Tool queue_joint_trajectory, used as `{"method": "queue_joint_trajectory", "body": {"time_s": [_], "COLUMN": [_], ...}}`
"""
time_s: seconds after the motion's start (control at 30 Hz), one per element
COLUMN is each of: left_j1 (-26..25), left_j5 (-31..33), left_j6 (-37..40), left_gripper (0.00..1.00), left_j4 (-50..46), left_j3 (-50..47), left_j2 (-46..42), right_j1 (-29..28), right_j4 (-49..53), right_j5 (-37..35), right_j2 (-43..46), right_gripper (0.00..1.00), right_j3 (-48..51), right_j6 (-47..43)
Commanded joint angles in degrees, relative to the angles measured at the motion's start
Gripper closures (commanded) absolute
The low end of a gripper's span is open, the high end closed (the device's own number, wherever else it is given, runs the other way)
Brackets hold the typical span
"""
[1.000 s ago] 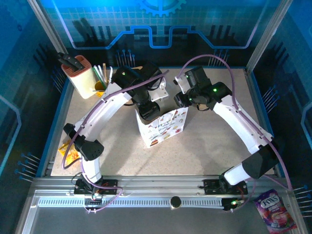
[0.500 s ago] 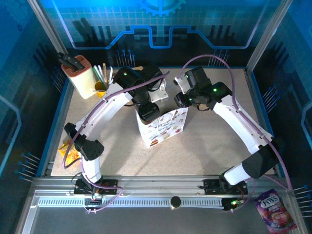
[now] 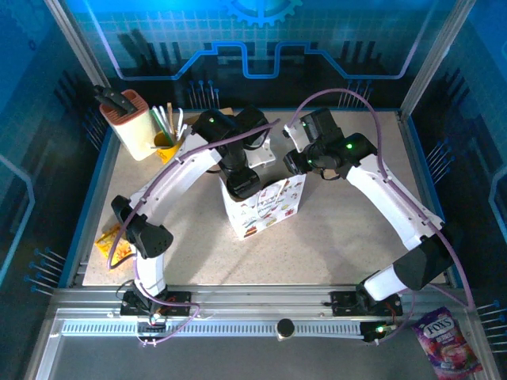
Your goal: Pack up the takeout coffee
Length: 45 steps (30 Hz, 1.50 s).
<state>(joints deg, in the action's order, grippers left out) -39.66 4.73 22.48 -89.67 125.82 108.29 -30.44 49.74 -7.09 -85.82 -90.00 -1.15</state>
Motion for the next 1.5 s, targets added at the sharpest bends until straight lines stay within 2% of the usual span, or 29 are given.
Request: {"method": "queue_joint_trajectory", "body": {"time_s": [0.0,0.23,0.57,0.83,0.97,1.47], "left_j1": [-0.2,-0.2,-0.2,-0.2,-0.2,-0.1], "left_j5": [0.7,0.7,0.9,1.4,1.4,1.2], "left_j6": [0.2,0.2,0.5,0.2,0.3,0.4], "left_gripper": [0.42,0.42,0.42,0.42,0.42,0.43], "left_j4": [-0.9,-0.9,-0.7,-0.6,-0.3,0.1], "left_j3": [-0.7,-0.6,-0.9,-1.5,-2.0,-3.4], "left_j2": [0.4,0.8,0.6,0.9,0.3,0.3], "right_j1": [-0.8,-0.9,-0.9,-0.8,-0.8,-0.7], "right_j4": [1.2,1.9,3.3,3.3,3.1,2.8], "right_j5": [-0.6,0.7,-0.1,-1.1,-1.2,-1.5], "right_j2": [0.6,0.3,-1.7,-2.1,-2.0,-2.0], "right_gripper": [0.56,0.57,0.70,0.75,0.84,0.94], "right_j3": [-1.6,-4.8,-5.1,-4.3,-3.7,-3.2], "right_j6": [-0.3,0.0,-0.2,-0.3,-0.2,-0.7]}}
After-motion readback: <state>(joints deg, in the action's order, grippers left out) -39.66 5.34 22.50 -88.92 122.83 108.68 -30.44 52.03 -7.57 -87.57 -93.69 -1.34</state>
